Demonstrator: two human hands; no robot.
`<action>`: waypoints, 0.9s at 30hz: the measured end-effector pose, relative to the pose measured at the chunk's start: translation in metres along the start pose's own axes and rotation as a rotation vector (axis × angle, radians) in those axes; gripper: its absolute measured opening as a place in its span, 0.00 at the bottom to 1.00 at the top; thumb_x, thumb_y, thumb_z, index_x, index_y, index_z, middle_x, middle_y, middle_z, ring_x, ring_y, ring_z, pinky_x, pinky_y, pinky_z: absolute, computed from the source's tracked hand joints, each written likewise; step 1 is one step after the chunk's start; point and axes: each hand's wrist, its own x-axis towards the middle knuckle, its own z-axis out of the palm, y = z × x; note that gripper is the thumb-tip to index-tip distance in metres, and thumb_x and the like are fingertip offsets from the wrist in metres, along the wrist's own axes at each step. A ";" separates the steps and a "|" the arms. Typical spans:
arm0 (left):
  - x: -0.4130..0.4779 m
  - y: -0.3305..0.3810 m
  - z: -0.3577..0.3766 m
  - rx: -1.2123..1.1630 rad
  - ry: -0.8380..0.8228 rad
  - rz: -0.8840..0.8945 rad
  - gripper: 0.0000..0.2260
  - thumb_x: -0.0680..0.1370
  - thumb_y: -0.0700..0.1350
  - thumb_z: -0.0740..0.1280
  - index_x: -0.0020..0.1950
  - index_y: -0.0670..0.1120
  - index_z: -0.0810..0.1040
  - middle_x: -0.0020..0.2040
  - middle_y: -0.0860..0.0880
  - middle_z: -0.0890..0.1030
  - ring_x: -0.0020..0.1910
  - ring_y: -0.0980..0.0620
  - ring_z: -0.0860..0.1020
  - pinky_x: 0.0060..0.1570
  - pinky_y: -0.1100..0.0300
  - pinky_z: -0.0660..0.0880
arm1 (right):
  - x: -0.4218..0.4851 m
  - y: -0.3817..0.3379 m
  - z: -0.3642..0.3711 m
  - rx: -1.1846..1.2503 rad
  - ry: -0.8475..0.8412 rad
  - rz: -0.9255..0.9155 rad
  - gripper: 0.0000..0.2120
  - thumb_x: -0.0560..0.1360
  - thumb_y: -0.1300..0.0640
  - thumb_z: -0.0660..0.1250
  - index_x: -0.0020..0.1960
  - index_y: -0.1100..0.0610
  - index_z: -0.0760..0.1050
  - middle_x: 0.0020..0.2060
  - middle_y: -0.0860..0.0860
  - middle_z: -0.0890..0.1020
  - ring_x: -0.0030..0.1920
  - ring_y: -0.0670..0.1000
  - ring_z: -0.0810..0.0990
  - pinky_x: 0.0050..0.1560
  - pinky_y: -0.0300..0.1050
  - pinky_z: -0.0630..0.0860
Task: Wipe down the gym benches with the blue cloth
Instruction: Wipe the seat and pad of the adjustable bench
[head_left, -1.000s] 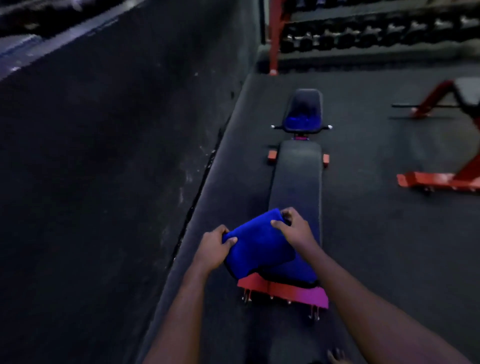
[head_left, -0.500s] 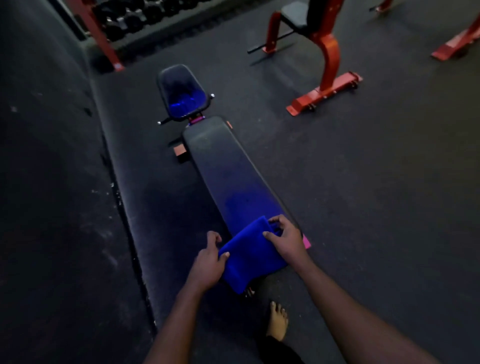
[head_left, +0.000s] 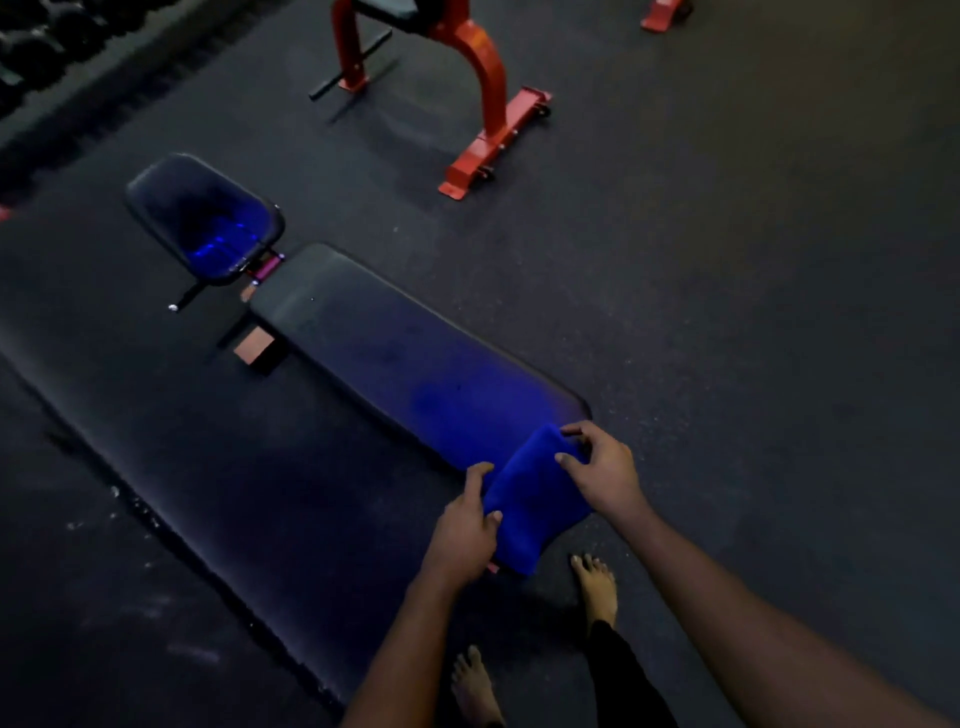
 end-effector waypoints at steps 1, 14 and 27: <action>-0.001 -0.007 0.001 -0.010 -0.027 0.026 0.24 0.81 0.42 0.62 0.73 0.57 0.57 0.58 0.45 0.76 0.45 0.53 0.77 0.32 0.68 0.72 | -0.007 0.002 0.007 -0.050 0.049 0.036 0.13 0.75 0.56 0.71 0.59 0.51 0.78 0.52 0.47 0.81 0.56 0.50 0.76 0.57 0.48 0.71; 0.110 -0.121 0.027 -0.081 0.220 0.205 0.07 0.81 0.42 0.64 0.58 0.46 0.75 0.50 0.49 0.81 0.48 0.53 0.80 0.48 0.63 0.73 | 0.080 0.030 0.103 -0.320 0.292 -0.171 0.17 0.79 0.54 0.63 0.67 0.45 0.73 0.62 0.50 0.73 0.63 0.55 0.71 0.60 0.58 0.67; 0.280 -0.185 0.054 -0.676 1.042 -0.079 0.30 0.83 0.55 0.52 0.79 0.40 0.48 0.75 0.33 0.60 0.70 0.35 0.65 0.69 0.48 0.62 | 0.138 0.131 0.202 -0.691 0.400 -0.164 0.39 0.69 0.21 0.39 0.77 0.34 0.47 0.80 0.43 0.46 0.79 0.53 0.42 0.68 0.74 0.52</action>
